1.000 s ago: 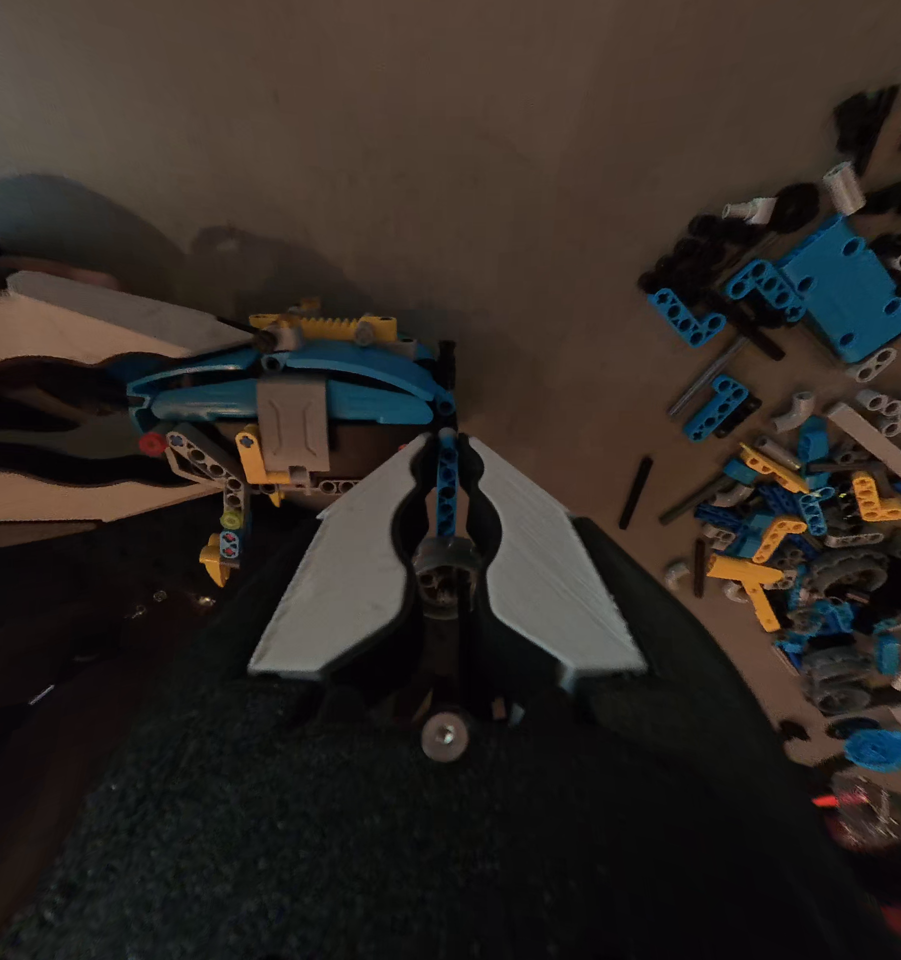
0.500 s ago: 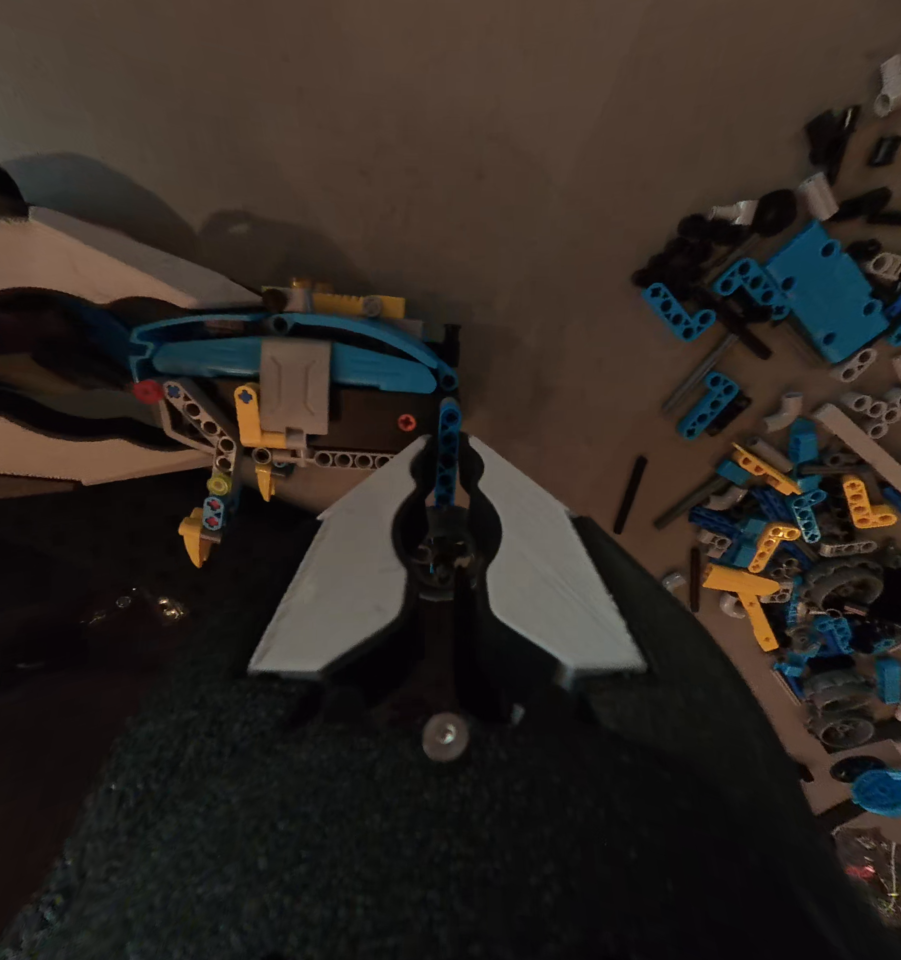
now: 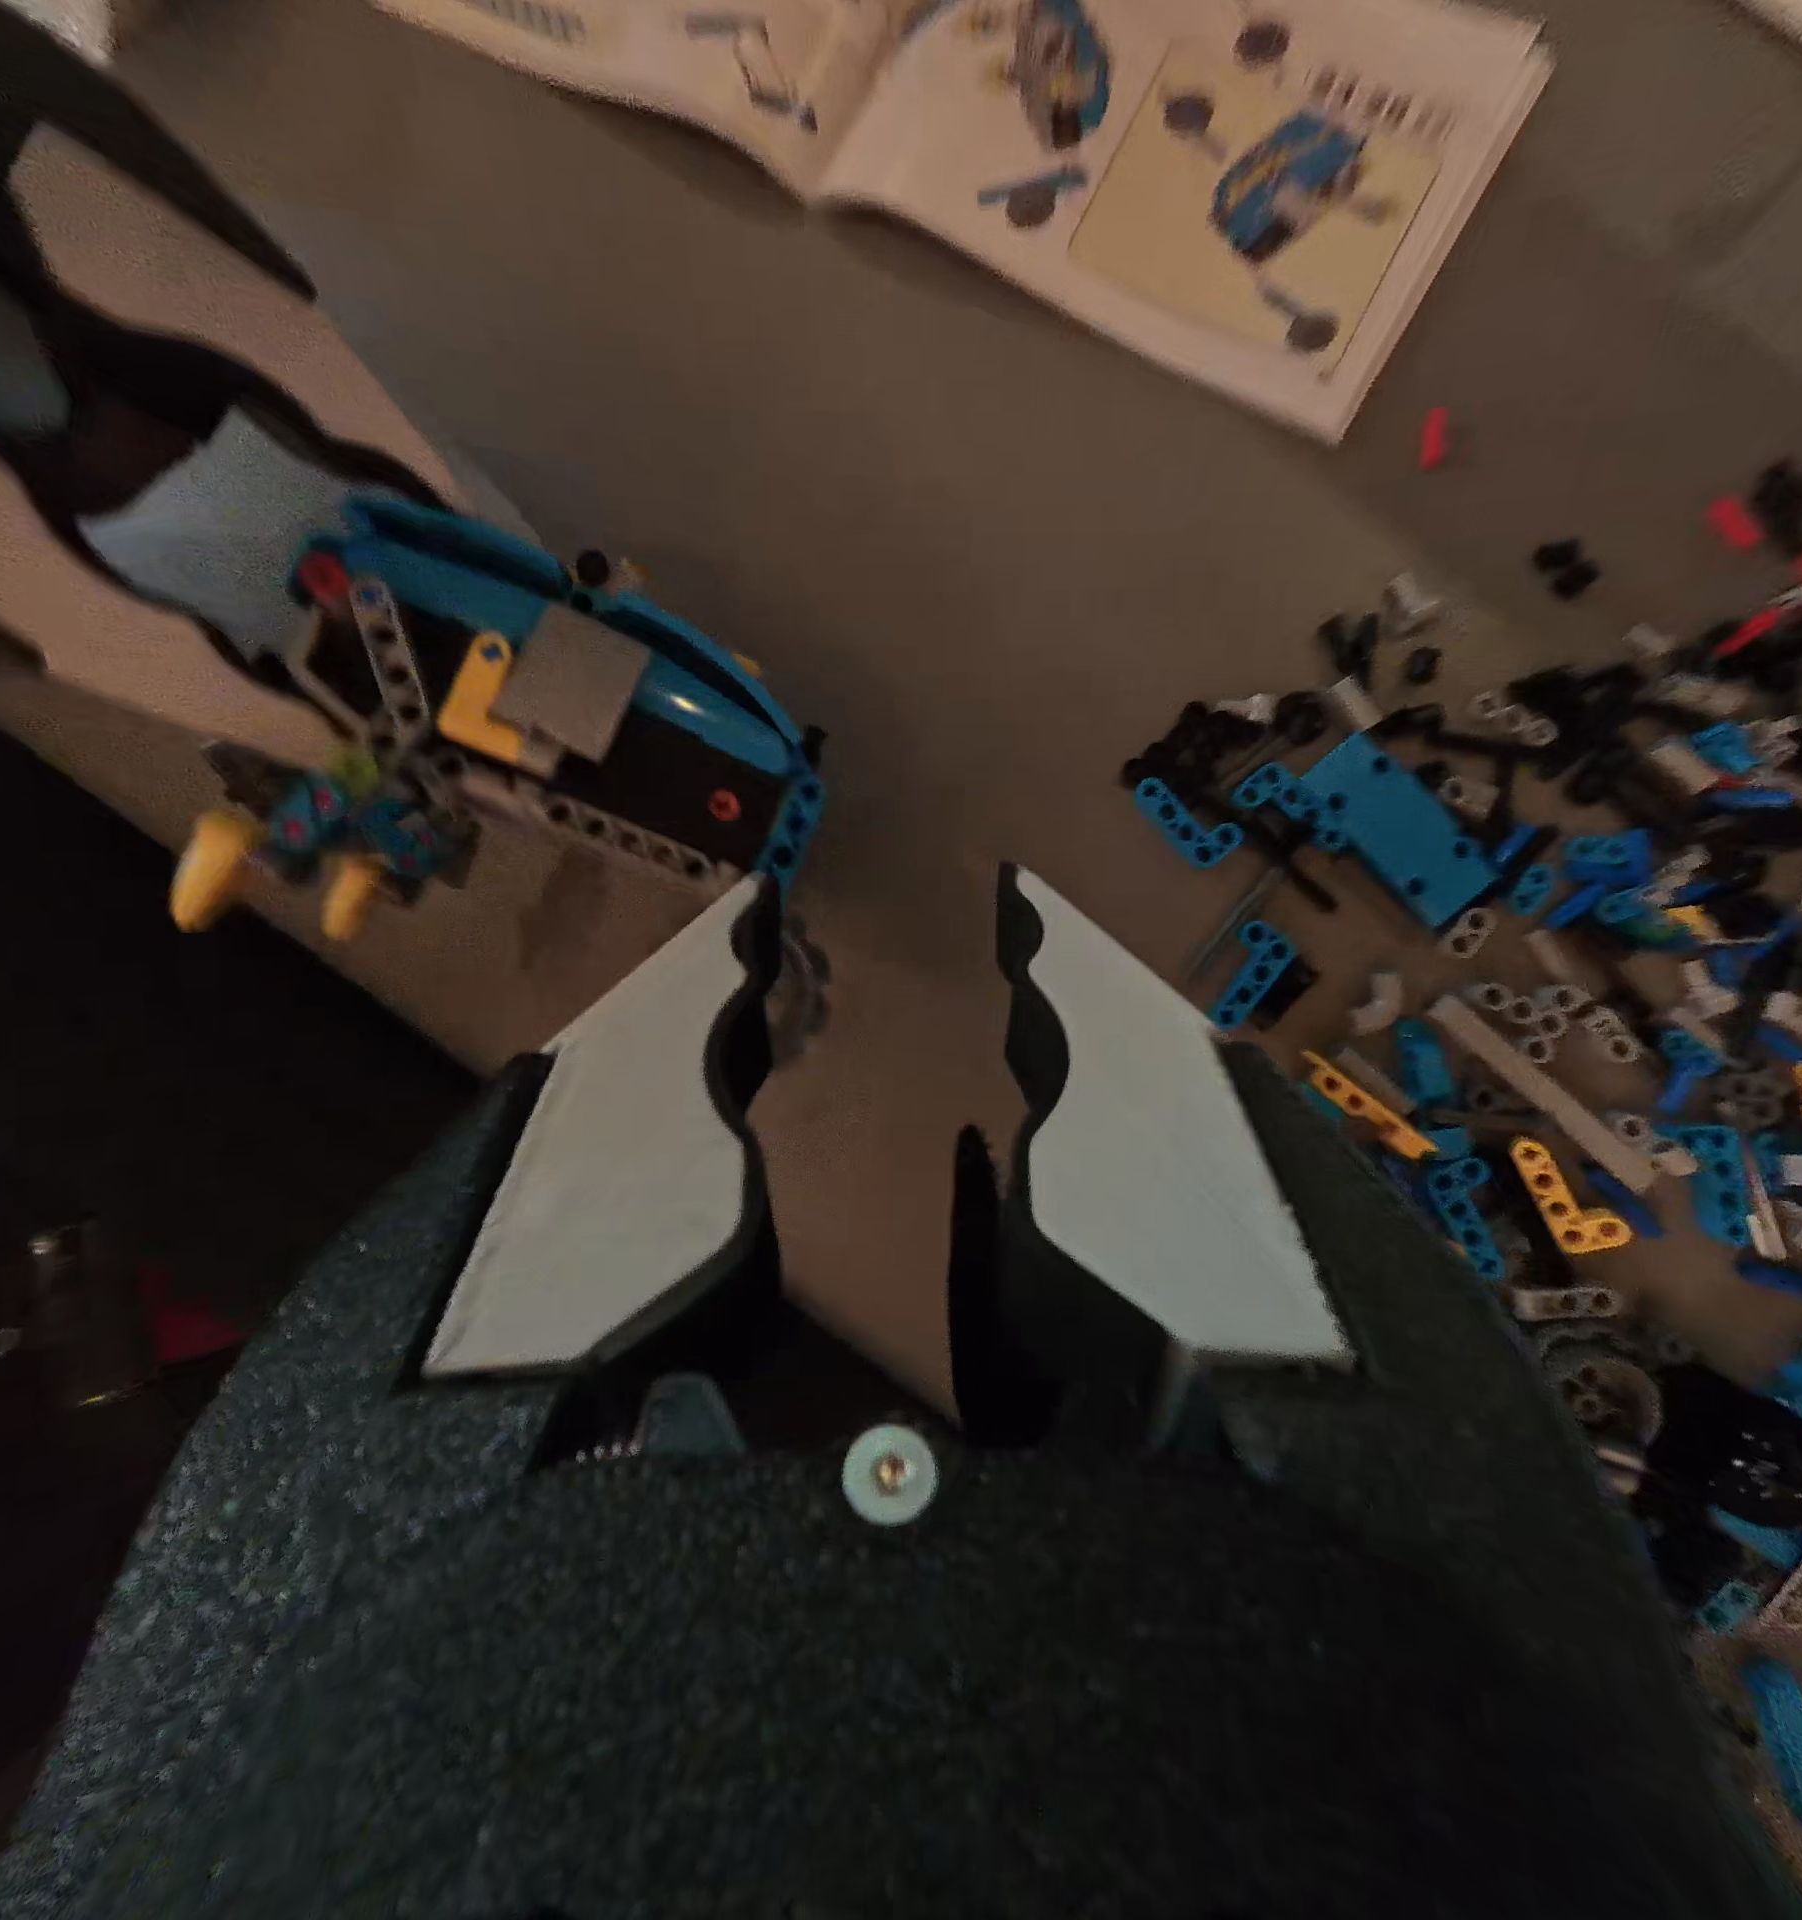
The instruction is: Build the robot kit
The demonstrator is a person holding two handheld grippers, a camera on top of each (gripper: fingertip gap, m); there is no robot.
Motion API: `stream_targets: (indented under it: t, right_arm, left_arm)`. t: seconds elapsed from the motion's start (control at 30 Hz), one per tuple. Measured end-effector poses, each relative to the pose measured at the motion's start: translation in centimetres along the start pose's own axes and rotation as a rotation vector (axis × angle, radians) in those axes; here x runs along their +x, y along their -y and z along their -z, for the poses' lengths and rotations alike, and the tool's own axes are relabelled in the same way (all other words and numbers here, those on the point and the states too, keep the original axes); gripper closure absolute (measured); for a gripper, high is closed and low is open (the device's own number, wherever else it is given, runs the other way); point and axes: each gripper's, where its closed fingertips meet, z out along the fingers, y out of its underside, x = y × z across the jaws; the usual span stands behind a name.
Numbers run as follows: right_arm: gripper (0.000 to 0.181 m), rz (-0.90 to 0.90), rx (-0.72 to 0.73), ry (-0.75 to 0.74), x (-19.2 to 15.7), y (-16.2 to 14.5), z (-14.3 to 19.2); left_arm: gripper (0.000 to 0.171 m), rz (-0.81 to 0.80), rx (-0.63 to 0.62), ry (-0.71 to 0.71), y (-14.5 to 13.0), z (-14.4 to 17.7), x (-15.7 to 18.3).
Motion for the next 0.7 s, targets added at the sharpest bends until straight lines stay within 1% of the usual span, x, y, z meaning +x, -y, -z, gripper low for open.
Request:
stream_targets:
  t: [0.07, 0.13, 0.23, 0.33, 0.37, 0.43, 0.5, 0.57, 0.6, 0.63, 0.67, 0.7]
  right_arm:
    - [0.139, 0.043, 0.098, 0.008, 0.4, -0.6, 0.9]
    - [0.140, 0.077, 0.160, 0.095, -0.6, -1.3, 0.9]
    - [0.138, 0.154, 0.196, 0.242, -3.1, -1.9, -0.3]
    - [0.136, 0.181, 0.193, 0.374, -5.3, -2.0, -1.5]
    - [0.134, 0.177, 0.182, 0.424, -6.0, -2.0, -1.9]
    - [0.124, 0.175, 0.166, 0.523, -7.2, -1.8, -2.9]
    - [0.115, 0.173, 0.164, 0.577, -8.0, -1.3, -4.3]
    - [0.107, 0.208, 0.146, 0.606, -8.9, -1.2, -5.7]
    - [0.107, 0.234, 0.140, 0.596, -9.0, -1.4, -6.3]
    - [0.111, 0.254, 0.137, 0.585, -9.0, -1.6, -6.9]
    - [0.120, 0.269, 0.130, 0.561, -8.9, -1.9, -7.5]
    - [0.123, 0.285, 0.123, 0.541, -8.7, -2.2, -7.9]
  left_arm:
    - [0.115, -0.023, -0.092, -0.030, -0.1, 1.2, -0.6]
    - [0.115, -0.072, -0.196, -0.043, -0.2, 2.3, -1.2]
    - [0.115, -0.159, -0.346, -0.028, 0.0, 3.5, -1.9]
    - [0.114, -0.198, -0.448, 0.005, -0.5, 4.5, -2.1]
    - [0.115, -0.193, -0.458, 0.007, -0.7, 4.7, -2.0]
    - [0.115, -0.156, -0.452, 0.008, -1.0, 5.0, -1.9]
    - [0.115, -0.113, -0.433, 0.017, -1.1, 5.0, -2.0]
    - [0.115, -0.079, -0.426, 0.024, -1.2, 5.1, -2.1]
    - [0.115, -0.069, -0.428, 0.024, -1.3, 5.2, -2.1]
    - [0.115, -0.061, -0.434, 0.022, -1.4, 5.2, -2.2]
    - [0.115, -0.053, -0.440, 0.019, -1.5, 5.3, -2.3]
    - [0.115, -0.049, -0.441, 0.015, -1.5, 5.3, -2.3]
